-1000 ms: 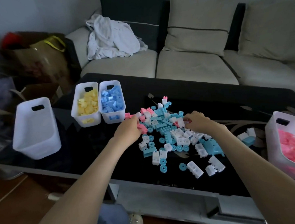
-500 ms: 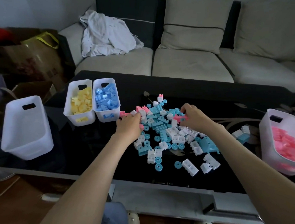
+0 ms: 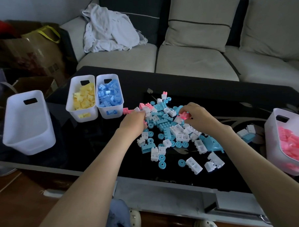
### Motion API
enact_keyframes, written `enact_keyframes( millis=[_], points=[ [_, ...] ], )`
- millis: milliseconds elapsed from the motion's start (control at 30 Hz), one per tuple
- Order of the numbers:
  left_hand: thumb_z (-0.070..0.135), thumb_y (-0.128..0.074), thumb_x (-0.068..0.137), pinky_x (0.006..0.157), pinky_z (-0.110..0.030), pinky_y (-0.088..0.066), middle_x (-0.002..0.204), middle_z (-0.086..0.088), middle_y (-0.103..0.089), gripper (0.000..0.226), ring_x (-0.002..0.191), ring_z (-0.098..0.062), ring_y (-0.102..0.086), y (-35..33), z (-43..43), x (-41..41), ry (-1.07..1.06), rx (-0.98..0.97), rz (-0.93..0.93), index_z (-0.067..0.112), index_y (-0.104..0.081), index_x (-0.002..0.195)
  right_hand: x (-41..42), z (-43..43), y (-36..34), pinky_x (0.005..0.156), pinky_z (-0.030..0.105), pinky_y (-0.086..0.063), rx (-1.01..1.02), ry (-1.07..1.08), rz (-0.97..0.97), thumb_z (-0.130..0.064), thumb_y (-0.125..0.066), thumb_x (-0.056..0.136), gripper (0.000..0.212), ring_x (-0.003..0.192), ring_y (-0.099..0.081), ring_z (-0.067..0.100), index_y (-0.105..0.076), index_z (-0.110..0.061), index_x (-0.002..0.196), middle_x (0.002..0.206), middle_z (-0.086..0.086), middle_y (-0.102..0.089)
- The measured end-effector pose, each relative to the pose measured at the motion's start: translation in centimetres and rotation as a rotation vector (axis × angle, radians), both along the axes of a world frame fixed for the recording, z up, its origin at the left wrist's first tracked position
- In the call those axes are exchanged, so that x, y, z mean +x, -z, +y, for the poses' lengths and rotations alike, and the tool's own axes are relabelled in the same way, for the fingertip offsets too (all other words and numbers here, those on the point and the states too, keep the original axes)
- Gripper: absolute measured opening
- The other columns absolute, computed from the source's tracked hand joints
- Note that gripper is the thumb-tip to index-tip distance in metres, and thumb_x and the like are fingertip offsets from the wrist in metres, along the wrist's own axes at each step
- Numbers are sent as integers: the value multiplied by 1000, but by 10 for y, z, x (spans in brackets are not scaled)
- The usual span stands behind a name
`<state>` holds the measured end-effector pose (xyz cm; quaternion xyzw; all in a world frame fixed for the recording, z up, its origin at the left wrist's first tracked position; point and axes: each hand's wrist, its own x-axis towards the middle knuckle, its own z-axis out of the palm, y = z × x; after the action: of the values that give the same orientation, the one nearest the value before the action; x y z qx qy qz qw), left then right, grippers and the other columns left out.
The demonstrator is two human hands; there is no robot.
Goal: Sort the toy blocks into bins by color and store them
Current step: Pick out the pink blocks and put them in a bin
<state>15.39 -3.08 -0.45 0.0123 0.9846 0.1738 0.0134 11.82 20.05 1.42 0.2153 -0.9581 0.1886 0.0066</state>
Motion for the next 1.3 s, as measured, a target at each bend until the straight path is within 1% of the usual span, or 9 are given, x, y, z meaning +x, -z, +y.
enact_keyframes(
  millis=[167,267,333,500,633,800,933,1067,1300],
  points=[
    [24,-47,94,80,-38,-49,107,-9,-57,22,92,-24,-56,1,-1,-4,-42,13,34,15,-53,113,-1,-4,-6,79,23,-36,-49,10,187,-22,-58,91,23,93,-47,12,-57,-15,113,99,-4,-51],
    [29,-48,90,55,-28,-43,90,-1,-59,21,67,-15,-57,-3,1,-7,-199,393,3,18,-52,107,2,-13,-10,76,21,-39,-219,88,242,-25,-54,93,23,91,-49,12,-55,-12,112,101,-3,-52],
    [33,-48,89,50,-25,-42,85,1,-60,21,60,-12,-55,-7,2,-9,-313,636,-16,18,-54,102,6,-25,-12,70,16,-36,-333,131,219,-27,-52,93,20,87,-48,11,-53,-13,109,100,-4,-50],
    [35,-52,91,68,-28,-44,69,-2,-58,25,57,-13,-47,-16,2,-14,-439,1099,-86,16,-59,75,15,-55,-13,60,17,-39,-545,185,-20,-26,-47,96,9,70,-49,8,-50,-18,99,93,-1,-56],
    [31,-55,94,69,-23,-49,65,2,-63,24,68,-11,-57,-21,3,-10,-354,1354,-177,11,-64,88,21,-73,-17,66,31,-51,-811,193,-279,-5,-42,92,19,75,-64,17,-49,-22,94,90,5,-65],
    [35,-51,96,66,-21,-49,80,-2,-67,33,67,-8,-59,-22,1,-4,-148,1359,-286,6,-65,104,21,-78,-24,66,35,-49,-871,163,-516,-2,-40,86,26,62,-54,16,-57,-19,98,77,8,-54],
    [34,-52,95,68,-23,-50,75,-1,-65,30,67,-9,-57,-19,0,-2,-25,1333,-322,8,-67,92,20,-75,-28,71,32,-45,-783,62,-645,-18,-50,90,24,78,-56,17,-62,-16,110,95,7,-61],
    [28,-56,92,66,-22,-53,71,-2,-64,25,66,-9,-61,-17,1,-1,59,1403,-385,8,-68,82,23,-69,-25,56,24,-46,-699,40,-473,-32,-53,94,21,60,-55,8,-67,-18,99,82,1,-65],
    [22,-64,88,63,-21,-54,78,-4,-71,14,71,-10,-65,-17,20,-10,39,1411,-383,10,-66,94,26,-38,-32,50,23,-44,-719,208,-321,-40,-51,94,25,51,-50,10,-62,-17,91,66,0,-57]
  ],
)
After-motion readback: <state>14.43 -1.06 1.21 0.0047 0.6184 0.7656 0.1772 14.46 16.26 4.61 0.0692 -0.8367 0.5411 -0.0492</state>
